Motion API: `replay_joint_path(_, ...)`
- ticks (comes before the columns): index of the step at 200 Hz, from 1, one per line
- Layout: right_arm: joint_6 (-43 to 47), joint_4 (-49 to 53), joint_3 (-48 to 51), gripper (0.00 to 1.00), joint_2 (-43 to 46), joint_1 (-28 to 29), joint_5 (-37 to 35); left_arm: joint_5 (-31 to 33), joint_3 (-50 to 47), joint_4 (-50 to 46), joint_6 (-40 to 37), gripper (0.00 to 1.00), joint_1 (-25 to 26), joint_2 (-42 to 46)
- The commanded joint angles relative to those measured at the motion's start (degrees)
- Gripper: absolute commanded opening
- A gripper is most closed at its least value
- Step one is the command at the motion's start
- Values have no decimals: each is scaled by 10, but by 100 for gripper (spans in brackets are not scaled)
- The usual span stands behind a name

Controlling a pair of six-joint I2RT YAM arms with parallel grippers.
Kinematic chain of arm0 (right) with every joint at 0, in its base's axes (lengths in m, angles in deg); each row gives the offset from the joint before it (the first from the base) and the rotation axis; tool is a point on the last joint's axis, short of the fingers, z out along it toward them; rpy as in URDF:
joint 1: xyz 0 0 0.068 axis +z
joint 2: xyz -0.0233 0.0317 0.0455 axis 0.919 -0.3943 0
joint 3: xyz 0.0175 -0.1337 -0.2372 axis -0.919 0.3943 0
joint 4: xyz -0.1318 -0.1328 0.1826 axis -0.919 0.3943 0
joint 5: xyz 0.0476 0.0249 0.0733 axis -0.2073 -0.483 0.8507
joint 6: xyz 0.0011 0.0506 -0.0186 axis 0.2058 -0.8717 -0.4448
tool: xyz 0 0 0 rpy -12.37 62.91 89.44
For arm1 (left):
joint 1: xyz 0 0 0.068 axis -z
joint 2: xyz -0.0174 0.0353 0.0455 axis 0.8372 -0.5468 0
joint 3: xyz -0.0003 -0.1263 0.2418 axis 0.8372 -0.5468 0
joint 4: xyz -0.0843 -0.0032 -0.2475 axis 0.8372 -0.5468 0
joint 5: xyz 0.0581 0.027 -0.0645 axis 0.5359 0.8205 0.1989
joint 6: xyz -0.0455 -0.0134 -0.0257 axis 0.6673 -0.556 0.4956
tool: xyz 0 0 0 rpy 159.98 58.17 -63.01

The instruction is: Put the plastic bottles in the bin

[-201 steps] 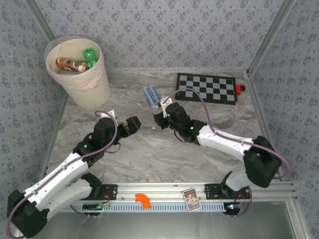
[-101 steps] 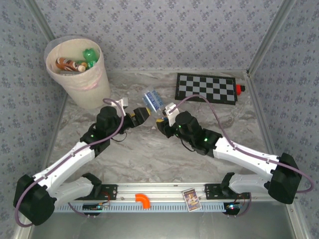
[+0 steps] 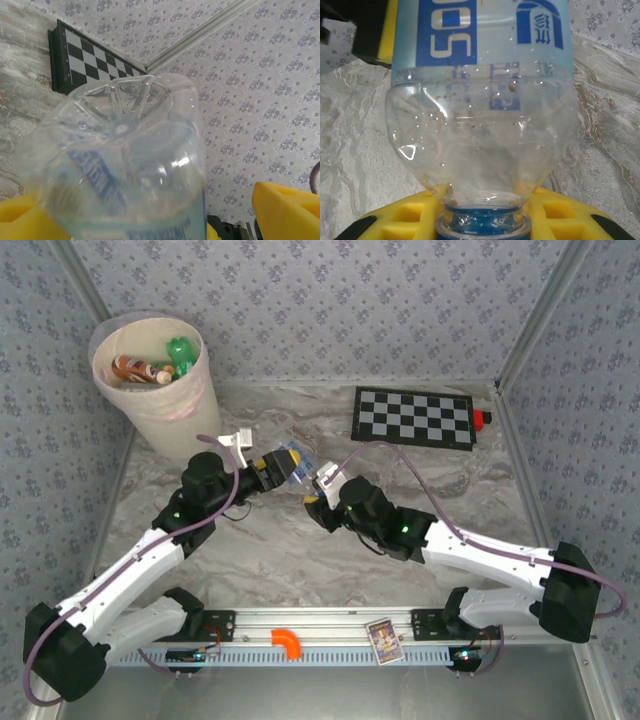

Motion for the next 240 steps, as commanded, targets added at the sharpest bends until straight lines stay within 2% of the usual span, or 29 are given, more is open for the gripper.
replay_joint_path(1, 24, 7, -23, 27, -7, 12, -16, -24, 19, 30, 4, 86, -3, -7)
replay_joint_path(42, 34, 10, -26, 27, -7, 19, -25, -27, 21, 16, 4, 81, -3, -6)
replay_joint_path(56, 35, 10, -24, 27, -7, 19, -29, -26, 21, 14, 4, 72, -3, -4)
replay_joint_path(86, 33, 9, -22, 31, -7, 19, -34, -21, 19, 11, 4, 61, -3, -4)
replay_joint_path(104, 29, 9, -20, 47, -5, 19, -37, -12, 21, 5, 4, 58, -2, -3)
replay_joint_path(121, 26, 8, -15, 54, 0, 18, -37, -6, 23, -4, 1, 57, -2, -1)
replay_joint_path(133, 20, 8, -10, 73, 4, 18, -44, 1, 26, -12, -2, 57, -2, 0)
replay_joint_path(147, 13, 10, -4, 76, 13, 16, -42, 9, 30, -18, -6, 57, -3, 3)
replay_joint_path(152, 10, 13, -2, 84, 17, 15, -44, 12, 30, -19, -7, 57, -3, 4)
replay_joint_path(157, 8, 13, 0, 98, 21, 14, -46, 17, 32, -22, -7, 57, -4, 4)
replay_joint_path(159, 7, 13, 1, 100, 22, 13, -48, 17, 33, -23, -7, 57, -5, 5)
replay_joint_path(191, 0, 17, 16, 100, 61, 6, -57, 31, 59, -67, 11, 55, -39, 5)
replay_joint_path(240, -8, 22, 45, 100, 133, -9, -62, -21, 145, -153, 37, 54, -183, -1)
